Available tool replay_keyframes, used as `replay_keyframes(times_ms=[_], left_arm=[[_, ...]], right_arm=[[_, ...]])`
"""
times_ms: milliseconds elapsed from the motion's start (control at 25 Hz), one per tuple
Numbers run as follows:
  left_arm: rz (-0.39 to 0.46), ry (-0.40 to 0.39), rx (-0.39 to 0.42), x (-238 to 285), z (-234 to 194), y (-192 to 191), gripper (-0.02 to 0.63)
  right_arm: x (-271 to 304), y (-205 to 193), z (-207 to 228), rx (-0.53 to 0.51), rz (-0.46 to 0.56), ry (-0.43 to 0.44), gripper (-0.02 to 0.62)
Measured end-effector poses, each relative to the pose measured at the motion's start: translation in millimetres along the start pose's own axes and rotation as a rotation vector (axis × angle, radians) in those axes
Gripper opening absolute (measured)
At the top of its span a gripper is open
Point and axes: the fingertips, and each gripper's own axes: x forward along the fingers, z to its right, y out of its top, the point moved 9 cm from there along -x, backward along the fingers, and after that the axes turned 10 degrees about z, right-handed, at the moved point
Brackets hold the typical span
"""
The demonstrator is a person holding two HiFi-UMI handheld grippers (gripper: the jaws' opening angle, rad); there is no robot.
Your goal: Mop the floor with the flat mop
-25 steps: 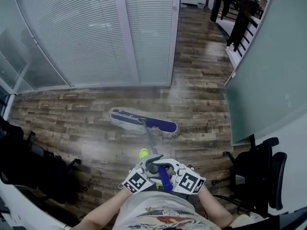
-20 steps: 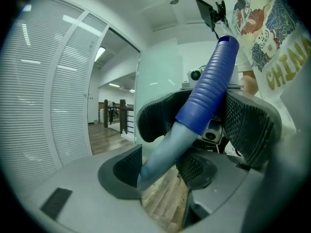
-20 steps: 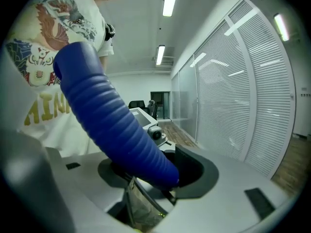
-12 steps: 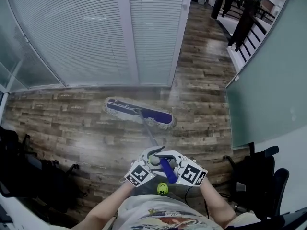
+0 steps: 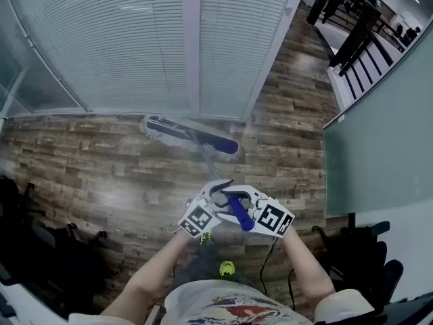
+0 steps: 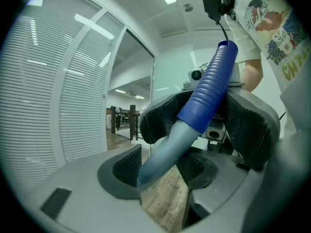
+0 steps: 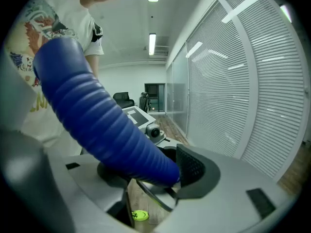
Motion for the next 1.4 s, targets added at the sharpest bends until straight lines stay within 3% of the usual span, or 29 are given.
replay_keyframes(times_ms=[160, 400, 680, 1000, 1400], left_arm=[[0.022, 0.04, 0.0, 6.3, -40.0, -4.4, 0.195], [0.018, 0.032, -0.005, 13.1, -73.5, -4.6, 0.196], [-0.073, -0.017, -0.03, 1.0, -46.9, -10.1, 0.202], [-0.095, -0.019, -0.061, -22.3, 28.8, 9.2, 0.202], [-0.12, 0.017, -0.151, -19.8, 219.0, 41.6, 0.213]], right_arm=[[19.0, 1.1, 38.3, -0.023, -0.001, 0.025, 0.227], [31.7, 3.2, 68.4, -0.024, 0.028, 0.002, 0.227], [24.4, -10.0, 33.8, 0.056, 0.08, -0.101, 0.225], [-4.3, 2.7, -41.3, 0.067, 0.101, -0.099, 0.225], [-120.7, 4.5, -191.0, 0.145, 0.102, -0.083, 0.225]])
